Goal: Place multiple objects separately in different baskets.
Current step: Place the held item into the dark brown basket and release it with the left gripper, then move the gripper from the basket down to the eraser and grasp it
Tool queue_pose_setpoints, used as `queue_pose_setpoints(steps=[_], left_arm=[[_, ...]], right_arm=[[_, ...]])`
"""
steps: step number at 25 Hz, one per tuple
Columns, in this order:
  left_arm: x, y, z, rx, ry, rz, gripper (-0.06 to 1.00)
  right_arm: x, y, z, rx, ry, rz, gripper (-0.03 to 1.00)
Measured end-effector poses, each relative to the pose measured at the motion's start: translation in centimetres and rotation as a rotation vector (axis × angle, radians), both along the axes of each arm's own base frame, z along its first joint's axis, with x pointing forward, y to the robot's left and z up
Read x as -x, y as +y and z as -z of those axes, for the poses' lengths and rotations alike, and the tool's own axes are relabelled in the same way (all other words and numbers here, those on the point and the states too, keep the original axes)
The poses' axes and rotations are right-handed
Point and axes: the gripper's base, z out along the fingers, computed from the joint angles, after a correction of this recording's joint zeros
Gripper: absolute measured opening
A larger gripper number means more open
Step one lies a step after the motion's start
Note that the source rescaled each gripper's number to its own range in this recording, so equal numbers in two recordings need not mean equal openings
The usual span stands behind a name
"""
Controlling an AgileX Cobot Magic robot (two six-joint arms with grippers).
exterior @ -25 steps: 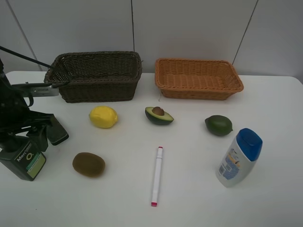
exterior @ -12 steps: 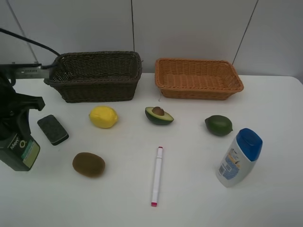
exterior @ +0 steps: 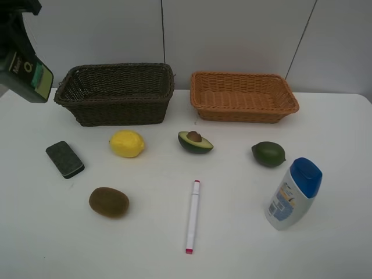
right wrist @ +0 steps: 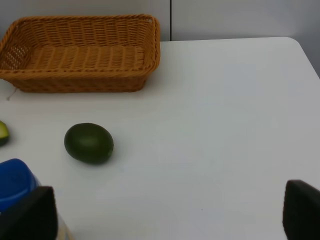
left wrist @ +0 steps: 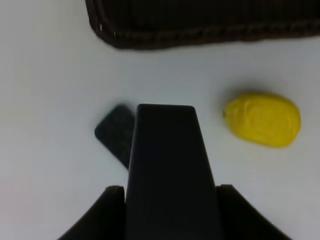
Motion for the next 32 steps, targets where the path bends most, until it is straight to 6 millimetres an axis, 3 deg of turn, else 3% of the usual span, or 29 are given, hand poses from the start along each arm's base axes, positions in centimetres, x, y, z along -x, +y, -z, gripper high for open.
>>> queue_pose_setpoints(steps=[3,9,15,19,21,24,25,27,32], left_arm=[[-3.9,-0.5,0.5,0.02,-0.065,-0.015,0.0],[-10.3,-1.2,4.0,0.024,-0.078,-0.022,0.0],[-14.2,-1.4,8.1,0.004,-0.116,-0.02,0.0],[-15.7,-1.3,10.2,-0.028,-0.156,-0.012,0.01],[-16.0,-1.3,11.1,-0.03,-0.153,-0.021,0.16],[-16.2,-1.3,11.2,-0.023,-0.163,-0.033,0.74],[-16.3,-1.3,11.2,-0.022,-0.166,-0.035,0.84],[-16.2,-1.3,11.0,-0.014,-0.169,-0.039,0.96],[-14.8,-1.5,8.2,0.032,-0.15,-0.063,1.0]], right_arm=[[0.0,0.0,0.0,0.0,0.0,0.0,0.99],[0.0,0.0,0.0,0.0,0.0,0.0,0.99],[0.0,0.0,0.0,0.0,0.0,0.0,0.99],[0.0,0.0,0.0,0.0,0.0,0.0,0.99],[0.0,0.0,0.0,0.0,0.0,0.0,0.99],[0.0,0.0,0.0,0.0,0.0,0.0,0.99],[0.0,0.0,0.0,0.0,0.0,0.0,0.99],[0.0,0.0,0.0,0.0,0.0,0.0,0.99],[0.0,0.0,0.0,0.0,0.0,0.0,0.99]])
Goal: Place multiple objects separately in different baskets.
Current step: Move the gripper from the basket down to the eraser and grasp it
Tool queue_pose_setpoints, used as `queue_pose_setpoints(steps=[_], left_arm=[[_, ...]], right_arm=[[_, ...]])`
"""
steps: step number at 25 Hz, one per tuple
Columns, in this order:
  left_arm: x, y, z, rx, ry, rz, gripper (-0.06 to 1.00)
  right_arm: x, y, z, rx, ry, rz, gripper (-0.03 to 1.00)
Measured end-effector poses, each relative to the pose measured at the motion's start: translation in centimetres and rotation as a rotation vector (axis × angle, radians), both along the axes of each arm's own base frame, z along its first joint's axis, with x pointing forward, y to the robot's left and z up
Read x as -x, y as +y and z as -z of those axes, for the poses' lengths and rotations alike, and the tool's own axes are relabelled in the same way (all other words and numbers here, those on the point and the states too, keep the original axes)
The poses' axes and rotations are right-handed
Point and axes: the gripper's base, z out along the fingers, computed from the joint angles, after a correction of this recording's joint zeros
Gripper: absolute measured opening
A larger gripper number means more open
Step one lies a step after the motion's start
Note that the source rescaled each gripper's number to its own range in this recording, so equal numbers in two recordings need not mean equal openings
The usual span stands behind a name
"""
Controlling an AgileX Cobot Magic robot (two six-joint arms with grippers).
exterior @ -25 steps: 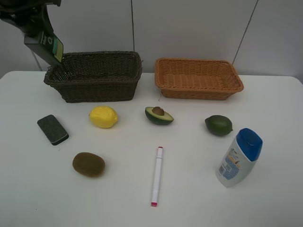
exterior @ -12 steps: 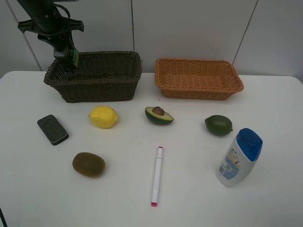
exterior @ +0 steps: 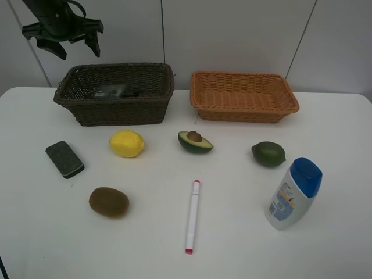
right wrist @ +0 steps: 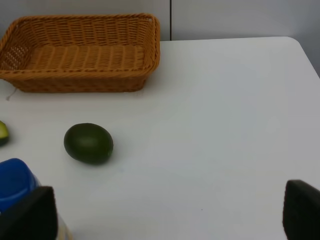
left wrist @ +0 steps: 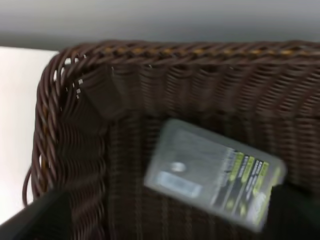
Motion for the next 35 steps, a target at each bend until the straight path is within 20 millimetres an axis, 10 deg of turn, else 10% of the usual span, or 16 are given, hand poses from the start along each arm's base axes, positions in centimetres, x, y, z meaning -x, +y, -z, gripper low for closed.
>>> queue_pose_setpoints(steps=[5,13,24,35], left_arm=[[3.3,0.1,-3.6,0.022,0.13,-0.021,1.0],[5.9,0.1,-3.3,0.06,0.259,-0.075,1.0],[17.1,1.3,4.8,0.038,0.632,-0.239,1.0],[18.4,1.7,11.0,0.095,0.407,-0.363,1.0]], right_arm=[[0.0,0.0,0.0,0.0,0.0,0.0,0.99],[0.0,0.0,0.0,0.0,0.0,0.0,0.99],[0.0,0.0,0.0,0.0,0.0,0.0,0.99],[0.0,0.0,0.0,0.0,0.0,0.0,0.99]])
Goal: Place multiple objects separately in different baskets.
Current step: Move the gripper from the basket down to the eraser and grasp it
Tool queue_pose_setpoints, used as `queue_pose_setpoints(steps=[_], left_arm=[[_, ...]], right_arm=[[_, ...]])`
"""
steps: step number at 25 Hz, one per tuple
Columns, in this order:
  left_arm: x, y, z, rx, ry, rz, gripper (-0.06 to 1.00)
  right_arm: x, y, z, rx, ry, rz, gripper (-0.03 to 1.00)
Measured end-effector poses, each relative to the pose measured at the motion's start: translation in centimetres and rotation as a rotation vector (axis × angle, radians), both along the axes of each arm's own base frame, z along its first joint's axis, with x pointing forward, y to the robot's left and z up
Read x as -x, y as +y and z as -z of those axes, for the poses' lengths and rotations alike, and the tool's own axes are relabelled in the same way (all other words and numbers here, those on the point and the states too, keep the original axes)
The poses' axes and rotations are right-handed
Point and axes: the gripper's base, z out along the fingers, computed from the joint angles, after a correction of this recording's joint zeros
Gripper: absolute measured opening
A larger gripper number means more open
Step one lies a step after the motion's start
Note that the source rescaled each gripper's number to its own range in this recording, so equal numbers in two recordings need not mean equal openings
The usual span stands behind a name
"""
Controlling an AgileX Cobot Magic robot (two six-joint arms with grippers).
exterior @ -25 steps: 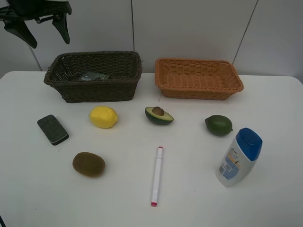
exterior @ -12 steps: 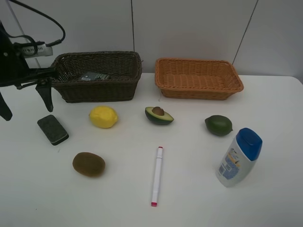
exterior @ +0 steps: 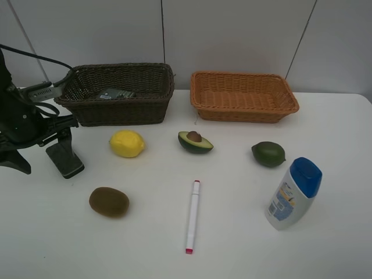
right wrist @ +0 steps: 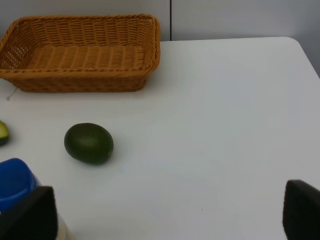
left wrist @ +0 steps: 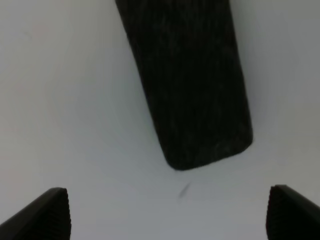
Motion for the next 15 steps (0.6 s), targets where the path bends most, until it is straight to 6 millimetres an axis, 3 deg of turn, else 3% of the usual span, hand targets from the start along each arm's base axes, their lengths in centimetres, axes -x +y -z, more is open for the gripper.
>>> queue_pose_setpoints(steps=[15], left_arm=[[-2.5,-0.2,4.5,0.015,-0.101,-0.075,1.0]], right_arm=[[0.0,0.0,0.0,0.0,0.0,0.0,0.99]])
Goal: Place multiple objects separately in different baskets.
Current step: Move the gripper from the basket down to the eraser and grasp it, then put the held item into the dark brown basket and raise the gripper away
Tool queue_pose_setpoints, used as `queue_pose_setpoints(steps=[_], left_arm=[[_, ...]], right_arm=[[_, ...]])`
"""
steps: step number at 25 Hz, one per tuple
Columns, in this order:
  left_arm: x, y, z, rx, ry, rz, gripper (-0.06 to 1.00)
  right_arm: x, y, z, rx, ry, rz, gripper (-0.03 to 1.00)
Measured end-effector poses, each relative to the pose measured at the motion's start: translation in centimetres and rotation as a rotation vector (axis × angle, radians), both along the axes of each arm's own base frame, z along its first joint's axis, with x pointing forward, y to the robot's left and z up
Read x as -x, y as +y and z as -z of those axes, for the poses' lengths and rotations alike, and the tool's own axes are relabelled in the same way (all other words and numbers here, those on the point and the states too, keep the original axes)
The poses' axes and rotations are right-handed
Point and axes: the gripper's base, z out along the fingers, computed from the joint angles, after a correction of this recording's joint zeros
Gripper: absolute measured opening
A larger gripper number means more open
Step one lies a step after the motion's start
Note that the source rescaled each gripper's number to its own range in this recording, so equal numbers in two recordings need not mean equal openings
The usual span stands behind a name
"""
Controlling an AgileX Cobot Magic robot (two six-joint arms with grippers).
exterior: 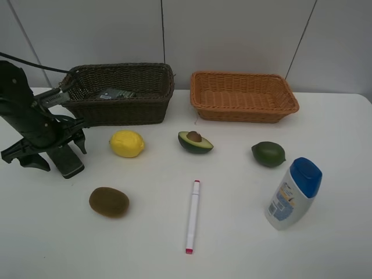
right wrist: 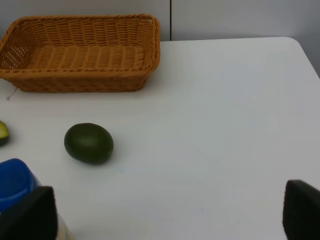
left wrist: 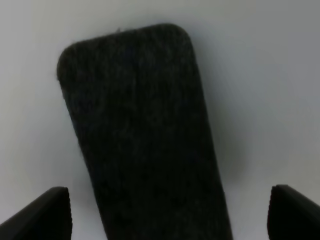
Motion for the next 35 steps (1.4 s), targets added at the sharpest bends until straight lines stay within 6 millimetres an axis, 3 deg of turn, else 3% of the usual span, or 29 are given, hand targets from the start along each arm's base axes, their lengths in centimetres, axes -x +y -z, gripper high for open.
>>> queue_pose_setpoints(steps=[4,9,10,12,14,22,25,30,35], left_arm=[[-0.2,0.0,1.2,-0.001,0.018,-0.014,1.0],[-0.3,0.0,1.3,-0.003,0.014,-0.018,0.99],[-0.3,0.0,1.3,-0.002,0.013,-0.019,0.96],[-0.3,0.0,1.3,-0.002,0.013,-0.022,0.72],[-0.3,0.0,1.4,-0.002,0.016,-0.023,0.34],[0.0,0.0,0.9,-0.01,0.05,0.002,0.33],[0.7,0.1,-1.1,-0.018,0.071,0.035,0.33],[0.9,0.1,-7.8,-0.031,-0.064,0.147,0.33],[-1.5,-0.1,-14.0,-0.06,-0.307,0.245,0.33]], right_arm=[[0.0,0.0,0.0,0.0,0.0,0.0,0.99],[0.0,0.0,0.0,0.0,0.0,0.0,0.99],[0.0,0.0,0.0,0.0,0.0,0.0,0.99],[0.0,0.0,0.0,0.0,0.0,0.0,0.99],[0.0,0.0,0.0,0.0,0.0,0.0,0.99],[0.0,0.0,0.0,0.0,0.0,0.0,0.99],[0.0,0.0,0.0,0.0,0.0,0.0,0.99],[0.0,0.0,0.0,0.0,0.0,0.0,0.99],[0.0,0.0,0.0,0.0,0.0,0.0,0.99]])
